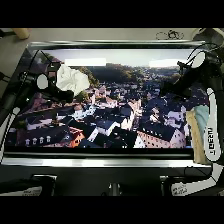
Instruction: Fold the shirts.
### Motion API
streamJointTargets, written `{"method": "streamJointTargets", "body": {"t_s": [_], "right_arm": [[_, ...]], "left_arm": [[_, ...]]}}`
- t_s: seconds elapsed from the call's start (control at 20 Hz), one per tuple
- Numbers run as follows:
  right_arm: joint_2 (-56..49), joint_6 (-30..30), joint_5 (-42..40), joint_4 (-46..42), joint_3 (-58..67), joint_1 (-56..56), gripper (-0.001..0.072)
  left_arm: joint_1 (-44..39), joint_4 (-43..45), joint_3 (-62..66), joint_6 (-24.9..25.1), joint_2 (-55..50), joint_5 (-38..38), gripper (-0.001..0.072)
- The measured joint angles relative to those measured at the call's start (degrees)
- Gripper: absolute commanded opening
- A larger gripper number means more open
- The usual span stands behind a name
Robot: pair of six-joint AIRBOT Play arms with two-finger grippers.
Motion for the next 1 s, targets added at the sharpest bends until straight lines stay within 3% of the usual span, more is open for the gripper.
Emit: {"method": "streamJointTargets", "body": {"t_s": [0.7, 1.0], "right_arm": [[0.0, 0.5, -0.5, 0.1, 0.0, 0.0, 0.0676], [0.0, 1.8, -6.4, 0.0, 0.0, 0.0, 0.0676]], "left_arm": [[0.0, 0.0, 0.0, -0.1, 0.0, 0.3, 0.0595], [0.0, -2.4, 0.0, -0.5, -1.9, 10.7, 0.0612]]}}
